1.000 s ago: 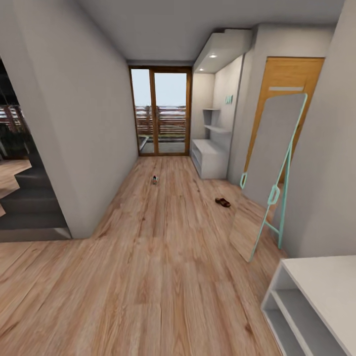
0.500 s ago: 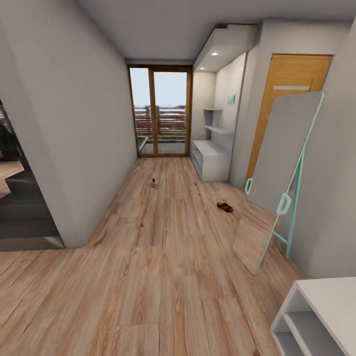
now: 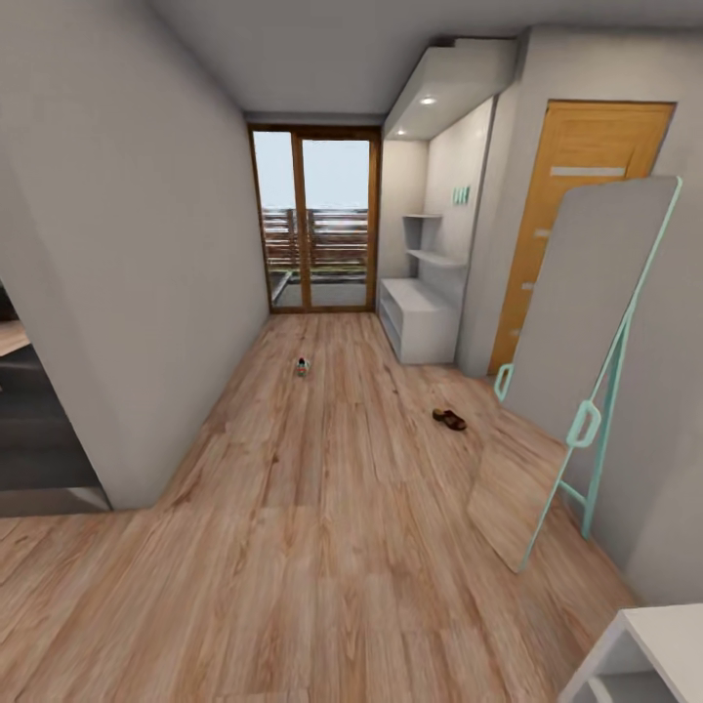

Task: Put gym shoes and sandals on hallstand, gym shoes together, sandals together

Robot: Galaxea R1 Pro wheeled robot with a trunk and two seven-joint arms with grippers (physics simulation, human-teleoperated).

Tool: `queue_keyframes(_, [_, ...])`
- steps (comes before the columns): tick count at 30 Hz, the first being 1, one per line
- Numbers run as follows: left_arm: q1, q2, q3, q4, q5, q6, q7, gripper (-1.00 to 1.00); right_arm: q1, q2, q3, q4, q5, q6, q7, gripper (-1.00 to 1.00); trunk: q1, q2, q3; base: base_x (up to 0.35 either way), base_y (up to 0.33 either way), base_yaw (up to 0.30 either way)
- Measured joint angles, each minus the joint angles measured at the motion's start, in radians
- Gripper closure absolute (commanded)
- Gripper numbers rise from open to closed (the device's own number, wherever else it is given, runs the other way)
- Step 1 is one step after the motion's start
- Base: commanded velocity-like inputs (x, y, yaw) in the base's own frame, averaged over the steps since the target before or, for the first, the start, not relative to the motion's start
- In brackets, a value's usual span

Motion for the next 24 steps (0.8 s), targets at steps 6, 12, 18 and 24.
queue_keyframes(6, [0.0,0.0,0.0,0.0,0.0,0.0,0.0,-1.0,0.0,0.0,0.0,0.0,0.0,0.0,0.0,-1.0,0.0,0.0,0.0,0.344,0.0,0.0])
queue_keyframes(12, [0.0,0.0,0.0,0.0,0.0,0.0,0.0,-1.0,0.0,0.0,0.0,0.0,0.0,0.0,0.0,-1.0,0.0,0.0,0.0,0.344,0.0,0.0])
queue_keyframes(18, [0.0,0.0,0.0,0.0,0.0,0.0,0.0,-1.0,0.0,0.0,0.0,0.001,0.0,0.0,0.0,-1.0,0.0,0.0,0.0,0.344,0.0,0.0])
queue_keyframes(24, [0.0,0.0,0.0,0.0,0.0,0.0,0.0,-1.0,0.0,0.0,0.001,0.001,0.0,0.0,0.0,-1.0,0.0,0.0,0.0,0.344,0.0,0.0])
